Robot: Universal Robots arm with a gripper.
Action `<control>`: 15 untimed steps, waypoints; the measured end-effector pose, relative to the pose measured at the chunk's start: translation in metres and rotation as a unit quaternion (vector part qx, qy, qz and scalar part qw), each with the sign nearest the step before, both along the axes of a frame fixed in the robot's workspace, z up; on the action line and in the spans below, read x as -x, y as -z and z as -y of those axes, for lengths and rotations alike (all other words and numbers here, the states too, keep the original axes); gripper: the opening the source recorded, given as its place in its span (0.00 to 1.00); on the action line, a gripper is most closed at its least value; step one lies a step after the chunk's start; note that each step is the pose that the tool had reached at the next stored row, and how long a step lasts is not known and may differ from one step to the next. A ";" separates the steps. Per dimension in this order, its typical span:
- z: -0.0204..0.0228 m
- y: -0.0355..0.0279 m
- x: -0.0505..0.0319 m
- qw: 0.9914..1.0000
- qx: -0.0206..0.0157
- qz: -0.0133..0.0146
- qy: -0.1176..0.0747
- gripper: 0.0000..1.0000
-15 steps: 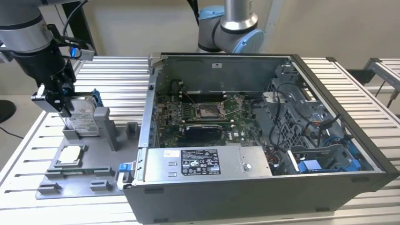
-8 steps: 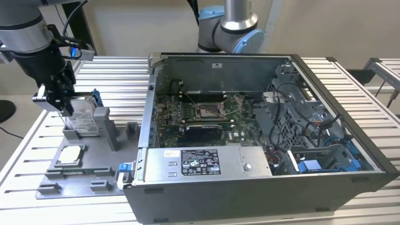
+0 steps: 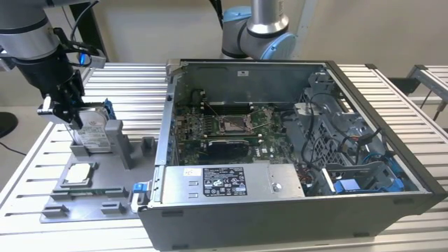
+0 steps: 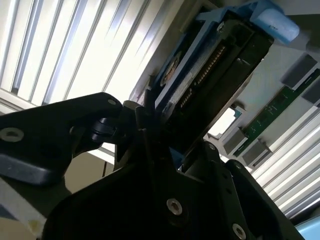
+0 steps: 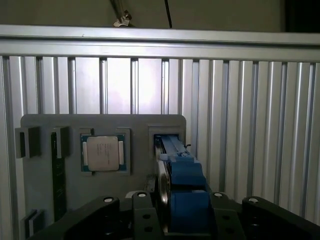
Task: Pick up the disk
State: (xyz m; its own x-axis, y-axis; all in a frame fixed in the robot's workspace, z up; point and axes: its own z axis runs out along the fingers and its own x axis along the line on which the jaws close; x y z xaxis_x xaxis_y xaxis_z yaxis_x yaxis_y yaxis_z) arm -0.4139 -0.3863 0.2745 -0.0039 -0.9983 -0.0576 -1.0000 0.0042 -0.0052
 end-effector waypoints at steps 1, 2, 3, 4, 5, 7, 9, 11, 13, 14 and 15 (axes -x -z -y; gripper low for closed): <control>0.0000 0.0000 0.0000 1.000 0.000 0.000 0.000 0.00; 0.0000 0.0000 0.0000 1.000 0.000 0.000 0.000 0.00; 0.0000 0.0000 0.0000 1.000 0.000 0.000 0.000 0.00; 0.0000 0.0000 0.0000 1.000 0.000 0.000 0.000 0.00; 0.0000 0.0000 0.0000 1.000 0.000 0.000 0.000 0.00; 0.0000 0.0001 0.0000 1.000 0.000 0.000 0.000 0.00; 0.0006 0.0002 0.0000 1.000 -0.001 0.000 0.000 0.00; 0.0026 0.0001 -0.0001 1.000 -0.005 0.000 0.000 0.00; 0.0028 0.0001 0.0000 1.000 -0.007 0.000 0.000 0.00; 0.0028 0.0001 0.0000 1.000 -0.007 0.000 0.000 0.00; 0.0028 0.0001 0.0000 1.000 -0.007 0.000 0.000 0.00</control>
State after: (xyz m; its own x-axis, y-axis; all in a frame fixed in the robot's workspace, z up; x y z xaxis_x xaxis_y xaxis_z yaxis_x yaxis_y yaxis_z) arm -0.4139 -0.3891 0.2744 -0.0041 -0.9974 -0.0714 -1.0000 0.0045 -0.0054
